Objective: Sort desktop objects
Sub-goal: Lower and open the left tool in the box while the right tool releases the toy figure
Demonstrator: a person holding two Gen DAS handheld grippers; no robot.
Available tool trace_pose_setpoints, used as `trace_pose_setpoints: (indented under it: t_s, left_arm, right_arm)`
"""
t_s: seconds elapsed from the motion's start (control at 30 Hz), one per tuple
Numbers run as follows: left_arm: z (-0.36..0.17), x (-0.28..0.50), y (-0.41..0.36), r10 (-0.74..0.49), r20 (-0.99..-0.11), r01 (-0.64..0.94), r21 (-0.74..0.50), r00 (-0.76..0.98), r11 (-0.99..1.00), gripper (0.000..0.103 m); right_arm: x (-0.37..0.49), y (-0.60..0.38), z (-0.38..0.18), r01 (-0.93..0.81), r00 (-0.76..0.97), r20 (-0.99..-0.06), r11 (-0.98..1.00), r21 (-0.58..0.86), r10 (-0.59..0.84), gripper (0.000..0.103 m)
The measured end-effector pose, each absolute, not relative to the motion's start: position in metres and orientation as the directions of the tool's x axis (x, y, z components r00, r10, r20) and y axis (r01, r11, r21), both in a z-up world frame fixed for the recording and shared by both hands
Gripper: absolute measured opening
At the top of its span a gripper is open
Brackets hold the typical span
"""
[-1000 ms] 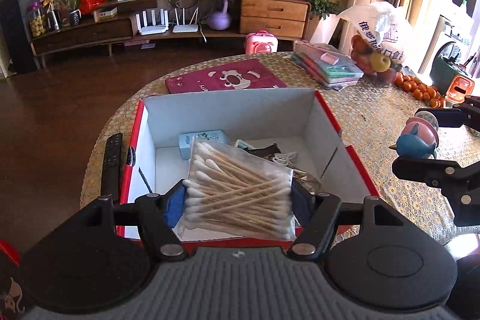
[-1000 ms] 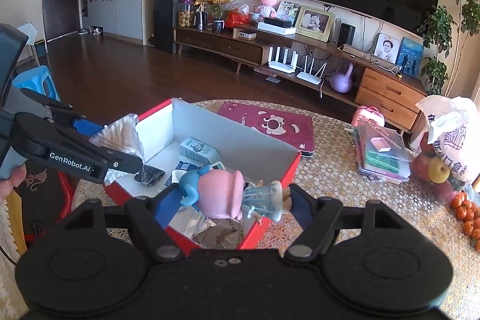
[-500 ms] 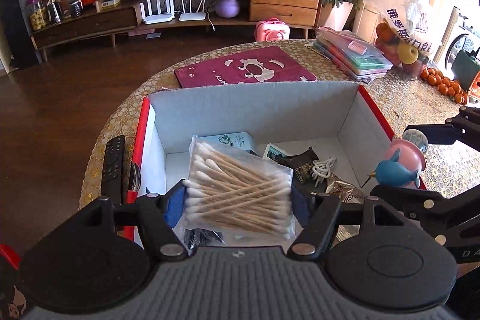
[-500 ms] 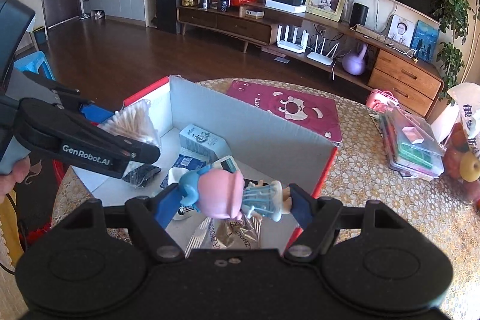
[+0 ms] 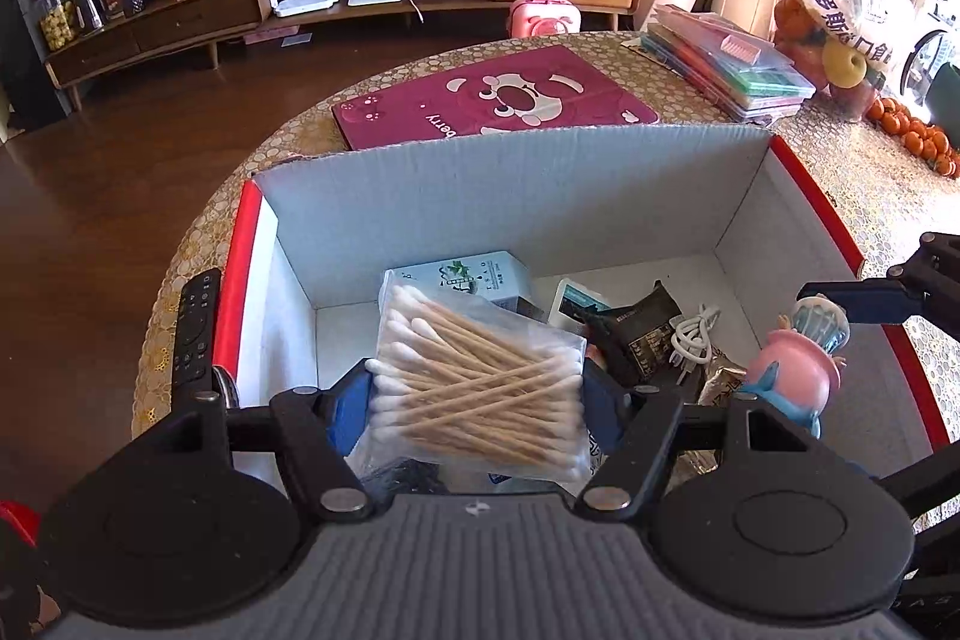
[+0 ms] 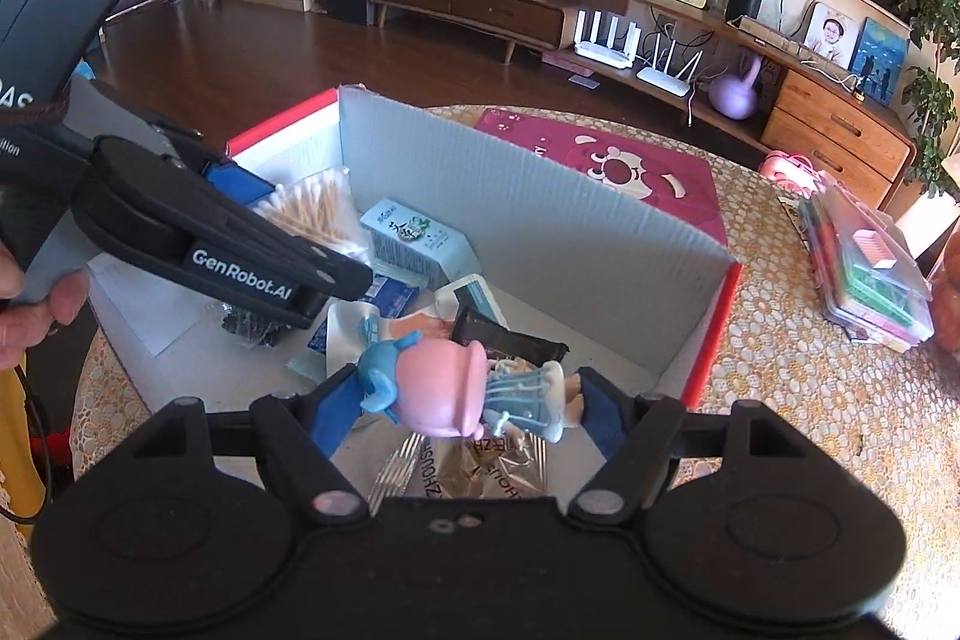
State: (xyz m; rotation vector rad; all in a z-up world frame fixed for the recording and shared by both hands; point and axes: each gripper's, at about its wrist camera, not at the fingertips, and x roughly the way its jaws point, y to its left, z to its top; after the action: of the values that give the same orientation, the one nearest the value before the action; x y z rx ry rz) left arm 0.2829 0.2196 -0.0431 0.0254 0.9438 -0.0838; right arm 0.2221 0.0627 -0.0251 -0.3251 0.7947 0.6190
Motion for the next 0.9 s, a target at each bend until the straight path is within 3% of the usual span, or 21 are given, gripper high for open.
trace_pose_setpoints:
  t_s: [0.9]
  left_arm:
    - [-0.086, 0.309, 0.224, -0.081, -0.921, 0.061, -0.063, 0.381, 0.996, 0.071]
  right_arm:
    - [0.233, 0.07, -0.046, -0.632, 0.482, -0.803, 0.774, -0.042, 0.35, 0.077]
